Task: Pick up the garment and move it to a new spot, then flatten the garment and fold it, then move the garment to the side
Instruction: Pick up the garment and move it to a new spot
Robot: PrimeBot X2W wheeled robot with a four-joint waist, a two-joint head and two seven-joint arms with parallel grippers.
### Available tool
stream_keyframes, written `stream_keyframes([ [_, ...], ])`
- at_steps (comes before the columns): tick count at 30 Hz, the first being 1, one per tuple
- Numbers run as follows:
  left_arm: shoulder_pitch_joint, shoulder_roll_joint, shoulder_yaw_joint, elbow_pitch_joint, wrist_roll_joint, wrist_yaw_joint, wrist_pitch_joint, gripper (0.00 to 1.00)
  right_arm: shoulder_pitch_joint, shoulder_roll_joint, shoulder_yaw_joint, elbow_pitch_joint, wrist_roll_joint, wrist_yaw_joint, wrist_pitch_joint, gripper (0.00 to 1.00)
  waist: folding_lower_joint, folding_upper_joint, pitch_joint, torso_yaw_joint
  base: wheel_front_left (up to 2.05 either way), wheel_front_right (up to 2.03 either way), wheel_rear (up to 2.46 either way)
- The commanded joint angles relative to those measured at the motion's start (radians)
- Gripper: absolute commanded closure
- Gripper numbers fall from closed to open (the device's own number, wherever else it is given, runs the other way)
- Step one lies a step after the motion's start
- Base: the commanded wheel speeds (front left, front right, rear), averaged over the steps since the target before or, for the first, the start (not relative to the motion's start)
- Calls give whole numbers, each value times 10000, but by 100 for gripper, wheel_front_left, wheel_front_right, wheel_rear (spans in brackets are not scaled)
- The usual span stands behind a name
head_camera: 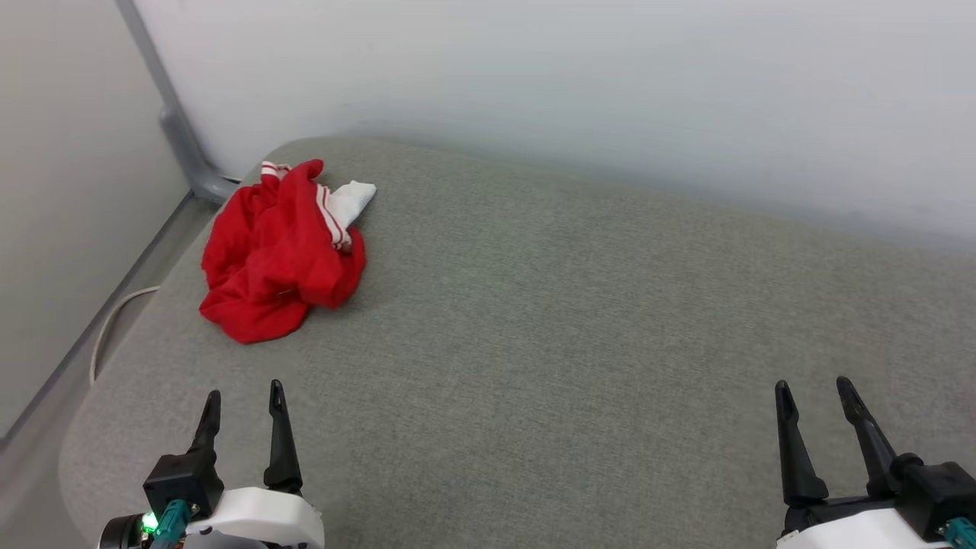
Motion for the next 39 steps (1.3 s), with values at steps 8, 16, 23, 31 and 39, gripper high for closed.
stream_keyframes([
  [8, 112, 15, 203, 2, -113, 58, -28, 0, 36, 9, 164, 26, -171, -7, -28, 0, 0, 0, 61, 1286, 0, 0, 0],
  [16, 146, 15, 366, -41, -236, 33, -28, 0, -53, 9, 219, 38, -228, -7, -27, 0, 0, 0, 143, 1720, 0, 0, 0],
  [23, -273, 18, 510, 93, -173, -247, -28, 0, -130, 11, 312, 38, -337, -7, -27, 0, 0, 0, 271, 1719, 0, 0, 0],
  [31, -2289, 446, 1411, 486, 14, -1103, -28, 0, -644, 9, 406, -226, -844, -8, -28, 0, 0, 0, 1148, 1076, 0, 0, 0],
  [39, -5114, 1382, 1984, 1376, -250, -1607, -28, 0, -1312, 9, 384, -672, -1405, -8, -27, 0, 0, 0, 2531, 243, 0, 0, 0],
])
